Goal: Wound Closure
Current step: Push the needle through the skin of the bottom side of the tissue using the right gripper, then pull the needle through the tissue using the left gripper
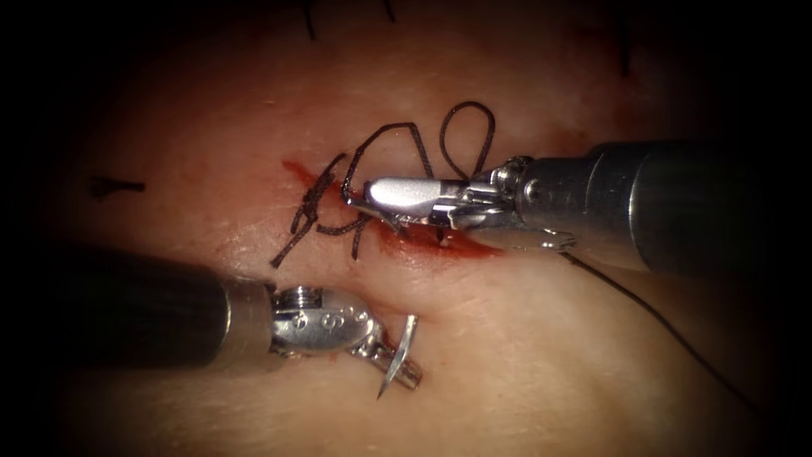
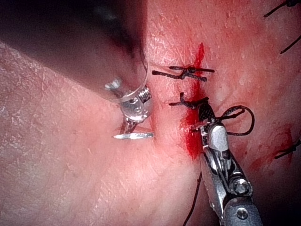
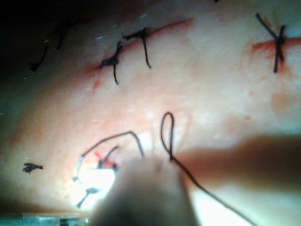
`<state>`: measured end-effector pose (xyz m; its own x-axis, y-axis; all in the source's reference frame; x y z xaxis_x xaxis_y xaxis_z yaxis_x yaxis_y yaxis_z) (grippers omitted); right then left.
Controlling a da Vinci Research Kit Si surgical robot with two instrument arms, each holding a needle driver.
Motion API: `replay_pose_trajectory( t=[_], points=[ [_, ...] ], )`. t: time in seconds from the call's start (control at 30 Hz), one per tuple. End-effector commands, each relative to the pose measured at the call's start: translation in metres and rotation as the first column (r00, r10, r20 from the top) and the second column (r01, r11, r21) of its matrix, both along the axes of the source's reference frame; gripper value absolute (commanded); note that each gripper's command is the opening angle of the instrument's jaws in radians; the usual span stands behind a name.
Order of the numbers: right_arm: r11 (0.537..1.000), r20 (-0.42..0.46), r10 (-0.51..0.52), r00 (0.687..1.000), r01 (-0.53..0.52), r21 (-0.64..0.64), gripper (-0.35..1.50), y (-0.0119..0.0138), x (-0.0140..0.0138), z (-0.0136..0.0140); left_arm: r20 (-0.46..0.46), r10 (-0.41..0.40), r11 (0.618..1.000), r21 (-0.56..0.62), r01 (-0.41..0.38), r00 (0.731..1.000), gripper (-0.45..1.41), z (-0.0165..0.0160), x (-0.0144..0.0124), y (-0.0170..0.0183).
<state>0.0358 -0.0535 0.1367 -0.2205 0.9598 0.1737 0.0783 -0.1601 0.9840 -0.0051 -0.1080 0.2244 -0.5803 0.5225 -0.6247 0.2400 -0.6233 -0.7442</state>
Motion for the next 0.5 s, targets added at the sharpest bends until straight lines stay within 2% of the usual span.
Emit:
replay_pose_trajectory(
  t=[0.03, 0.07, 0.1, 0.2, 0.27, 0.3, 0.33, 0.4, 0.5],
  points=[
    [0.995, 0.032, -0.001, 0.999, 0.004, -0.096, 1.3, 0.0002, 0.0003, 0.0006, 0.0, -0.005, 1.0, 0.012, 0.005, 1.0, -0.23, -0.0001, -0.0004, -0.0009],
    [0.995, 0.032, -0.001, 0.999, 0.004, -0.096, 1.3, 0.0002, 0.0003, 0.0006, 0.0, -0.005, 1.0, 0.012, 0.005, 1.0, -0.23, -0.0001, -0.0004, -0.0009],
    [0.97, 0.084, 0.008, 0.996, 0.013, -0.241, 1.3, 0.0008, -0.0002, 0.0006, 0.022, -0.005, 1.0, -0.01, 0.006, 1.0, -0.21, -0.0011, -0.0004, -0.0011],
    [0.928, 0.147, 0.001, 0.989, 0.054, -0.369, 1.31, 0.0019, -0.0016, 0.0006, 0.058, -0.028, 0.996, -0.089, 0.033, 0.998, -0.11, -0.0029, -0.0003, -0.0012],
    [0.918, 0.162, -0.015, 0.987, 0.077, -0.388, 1.31, 0.0024, -0.0028, 0.0005, 0.065, -0.058, 0.983, -0.168, 0.068, 0.996, -0.03, -0.0039, -0.0001, -0.0015],
    [0.918, 0.162, -0.015, 0.987, 0.077, -0.388, 1.31, 0.0024, -0.0028, 0.0005, 0.065, -0.058, 0.983, -0.168, 0.068, 0.996, -0.03, -0.0039, -0.0001, -0.0015],
    [0.914, 0.178, -0.035, 0.983, 0.103, -0.393, 1.31, 0.0025, -0.0037, 0.0004, 0.07, -0.071, 0.971, -0.224, 0.085, 0.995, 0.09, -0.0044, 0.0001, -0.0017],
    [0.911, 0.195, -0.057, 0.979, 0.131, -0.392, 1.31, 0.0023, -0.0044, 0.0004, 0.078, -0.071, 0.96, -0.267, 0.089, 0.994, 0.17, -0.0046, 0.0004, -0.0021],
    [0.908, 0.214, -0.086, 0.973, 0.165, -0.384, 1.36, 0.0019, -0.0054, 0.0, 0.087, -0.071, 0.938, -0.334, 0.096, 0.994, 0.41, -0.005, 0.0008, -0.0025]
  ],
)
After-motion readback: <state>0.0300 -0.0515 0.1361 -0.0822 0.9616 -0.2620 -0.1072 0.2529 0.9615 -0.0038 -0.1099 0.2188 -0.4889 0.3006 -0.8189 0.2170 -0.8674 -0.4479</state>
